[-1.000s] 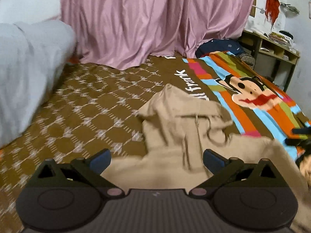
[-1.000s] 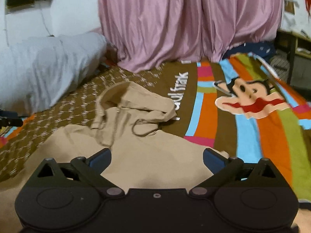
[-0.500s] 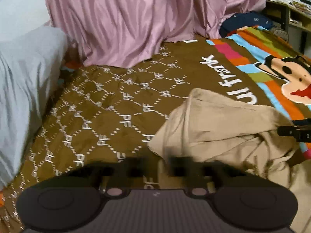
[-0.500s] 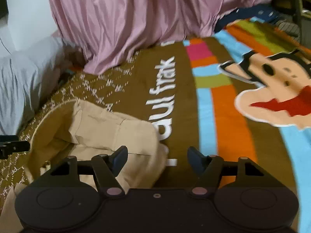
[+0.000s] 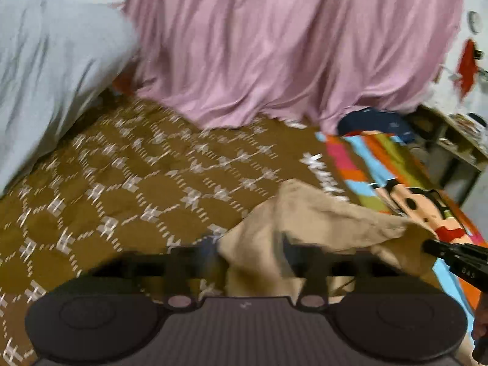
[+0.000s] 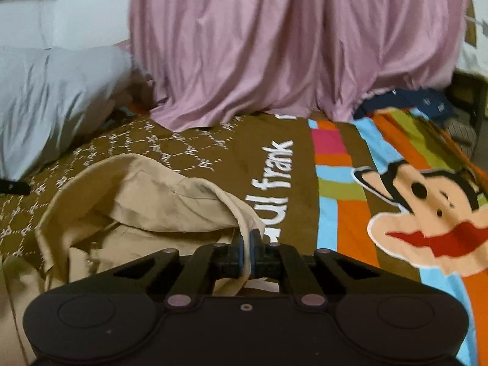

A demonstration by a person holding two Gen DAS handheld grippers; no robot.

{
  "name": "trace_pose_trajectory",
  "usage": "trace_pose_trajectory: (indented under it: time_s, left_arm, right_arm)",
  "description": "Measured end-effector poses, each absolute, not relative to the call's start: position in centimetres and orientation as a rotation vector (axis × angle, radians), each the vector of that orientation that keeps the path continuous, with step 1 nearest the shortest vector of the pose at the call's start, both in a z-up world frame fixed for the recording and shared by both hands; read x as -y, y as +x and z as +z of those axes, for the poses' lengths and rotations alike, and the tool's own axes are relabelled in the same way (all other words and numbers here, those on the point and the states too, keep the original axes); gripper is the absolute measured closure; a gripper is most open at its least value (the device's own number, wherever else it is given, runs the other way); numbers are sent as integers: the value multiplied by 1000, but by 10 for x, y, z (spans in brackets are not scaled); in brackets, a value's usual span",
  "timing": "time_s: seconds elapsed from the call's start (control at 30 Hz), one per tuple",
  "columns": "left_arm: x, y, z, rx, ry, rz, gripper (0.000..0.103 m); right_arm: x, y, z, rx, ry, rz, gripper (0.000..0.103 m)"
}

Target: Fold large clothes

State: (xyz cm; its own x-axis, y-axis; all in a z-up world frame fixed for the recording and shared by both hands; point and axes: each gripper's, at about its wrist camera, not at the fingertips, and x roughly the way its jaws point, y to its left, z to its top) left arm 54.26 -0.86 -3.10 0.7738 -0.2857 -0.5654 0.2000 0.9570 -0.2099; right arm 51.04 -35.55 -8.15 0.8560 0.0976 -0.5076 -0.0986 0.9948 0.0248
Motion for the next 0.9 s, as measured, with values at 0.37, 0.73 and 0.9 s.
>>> trace_pose_trajectory:
  time_s: [0.37, 0.73, 0.9]
  left_arm:
    - [45, 553, -59, -711, 36, -54, 100]
    - [-33, 459, -84, -517, -201, -54, 100]
    - [-30, 468, -116, -582, -151, -36, 100]
  right_arm:
    - [337, 452, -44, -355, -159, 193, 100]
    - [398, 394, -75, -331, 10, 20, 101]
    - [383, 390, -109, -389, -162, 45, 99]
